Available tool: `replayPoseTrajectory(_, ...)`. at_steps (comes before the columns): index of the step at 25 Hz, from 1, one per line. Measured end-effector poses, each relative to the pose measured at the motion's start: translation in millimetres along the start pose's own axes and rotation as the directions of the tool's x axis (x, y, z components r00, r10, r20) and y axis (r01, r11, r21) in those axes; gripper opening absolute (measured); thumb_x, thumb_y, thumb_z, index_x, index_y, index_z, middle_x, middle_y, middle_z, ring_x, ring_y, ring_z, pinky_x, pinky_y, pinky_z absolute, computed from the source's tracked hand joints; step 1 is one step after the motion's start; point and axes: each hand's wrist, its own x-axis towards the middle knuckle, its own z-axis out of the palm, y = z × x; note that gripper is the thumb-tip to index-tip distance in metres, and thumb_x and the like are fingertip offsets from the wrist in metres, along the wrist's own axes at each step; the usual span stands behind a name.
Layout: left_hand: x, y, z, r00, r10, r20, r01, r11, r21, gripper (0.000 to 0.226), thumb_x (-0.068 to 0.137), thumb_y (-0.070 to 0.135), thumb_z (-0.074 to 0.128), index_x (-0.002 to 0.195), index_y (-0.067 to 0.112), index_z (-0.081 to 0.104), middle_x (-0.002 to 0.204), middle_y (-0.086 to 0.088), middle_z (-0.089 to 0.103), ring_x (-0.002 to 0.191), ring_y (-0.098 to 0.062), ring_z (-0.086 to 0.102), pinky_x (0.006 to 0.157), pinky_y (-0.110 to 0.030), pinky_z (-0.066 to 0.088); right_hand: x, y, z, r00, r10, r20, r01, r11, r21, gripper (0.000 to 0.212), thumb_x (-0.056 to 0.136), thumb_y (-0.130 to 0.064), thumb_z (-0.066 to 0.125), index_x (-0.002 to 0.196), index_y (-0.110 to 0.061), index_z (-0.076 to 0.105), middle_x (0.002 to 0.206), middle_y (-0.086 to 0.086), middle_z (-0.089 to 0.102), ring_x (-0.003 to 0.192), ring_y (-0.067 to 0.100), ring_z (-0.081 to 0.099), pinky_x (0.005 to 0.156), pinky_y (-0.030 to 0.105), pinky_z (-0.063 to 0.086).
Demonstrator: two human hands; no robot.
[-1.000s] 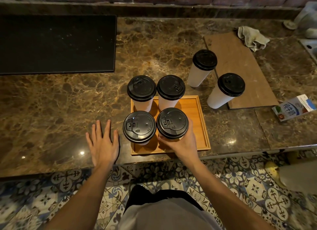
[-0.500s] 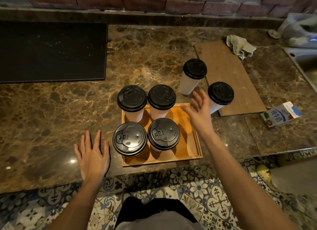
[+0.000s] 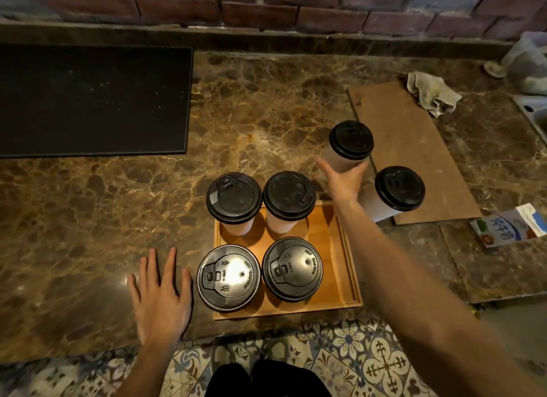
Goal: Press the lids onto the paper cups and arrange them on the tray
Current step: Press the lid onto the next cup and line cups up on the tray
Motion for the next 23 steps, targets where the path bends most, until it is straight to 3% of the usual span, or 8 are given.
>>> replayPoseTrajectory(4, 2, 2, -2, 1.0, -0.017, 0.018, 0.017, 1.0, 0.0, 0.06, 0.097, 0.041, 0.045, 0.15, 0.024, 0.023, 0.16, -0.009, 0.013, 0.148, -0.024, 0.005, 0.118, -0.043, -0.004, 15, 6, 8, 0.995, 0.003, -0.103, 0.005, 0.997, 0.071, 0.1, 0.071, -0.017, 0.085, 0.151, -0.015, 0.026, 0.149, 0.007, 0.043, 0.14, 0.02, 0.038, 0.118, 0.037, 0.03)
replayPoseTrajectory(8, 2, 3, -2, 1.0, -0.002, 0.009, 0.002, 1.0, 0.001, 0.06, 0.096, 0.038, 0.048, 0.15, 0.022, 0.027, 0.159, -0.011, 0.016, 0.148, -0.027, 0.009, 0.119, -0.044, -0.001, 19, 15, 7, 0.994, -0.028, -0.109, 0.036, 0.997, 0.071, 0.091, 0.072, -0.018, 0.085, 0.147, -0.017, 0.031, 0.145, 0.003, 0.046, 0.131, 0.01, 0.042, 0.113, 0.032, 0.035)
replayPoseTrajectory(12, 1, 1, -2, 1.0, -0.011, -0.003, 0.011, 1.0, 0.015, 0.059, 0.097, 0.041, 0.044, 0.15, 0.024, 0.023, 0.159, -0.009, 0.015, 0.148, -0.025, 0.007, 0.119, -0.044, -0.001, 18, 9, 5, 0.992, -0.062, -0.106, 0.067, 0.997, 0.044, 0.088, 0.071, -0.016, 0.085, 0.144, -0.015, 0.035, 0.144, 0.004, 0.048, 0.136, 0.016, 0.043, 0.115, 0.035, 0.035)
replayPoseTrajectory(16, 2, -1, 4, 1.0, -0.007, -0.027, 0.007, 1.0, 0.01, 0.055, 0.1, 0.046, 0.03, 0.15, 0.027, 0.021, 0.16, -0.007, 0.014, 0.148, -0.022, 0.007, 0.119, -0.042, -0.002, 6, -15, 4, 0.987, -0.158, 0.0, 0.158, 0.987, 0.038, 0.09, 0.072, -0.014, 0.084, 0.146, -0.012, 0.034, 0.145, 0.006, 0.048, 0.135, 0.017, 0.045, 0.113, 0.032, 0.039)
replayPoseTrajectory(19, 2, -6, 9, 0.999, 0.006, -0.05, -0.006, 1.0, -0.002, 0.058, 0.096, 0.05, 0.022, 0.149, 0.027, 0.026, 0.159, -0.007, 0.018, 0.147, -0.023, 0.01, 0.119, -0.042, 0.0, -11, -48, -1, 0.945, -0.311, 0.096, 0.314, 0.95, -0.008, 0.09, 0.072, -0.016, 0.085, 0.146, -0.009, 0.034, 0.144, 0.007, 0.048, 0.133, 0.013, 0.046, 0.104, 0.015, 0.042)
replayPoseTrajectory(23, 2, -10, 16, 0.997, 0.014, -0.08, -0.013, 1.0, 0.005, 0.059, 0.096, 0.051, 0.021, 0.148, 0.027, 0.029, 0.158, -0.007, 0.021, 0.147, -0.023, 0.013, 0.119, -0.044, 0.003, -49, -99, -13, 0.862, -0.431, 0.266, 0.448, 0.894, -0.003, 0.086, 0.071, -0.019, 0.085, 0.142, -0.012, 0.038, 0.134, -0.007, 0.052, 0.116, -0.004, 0.051, 0.095, 0.009, 0.045)
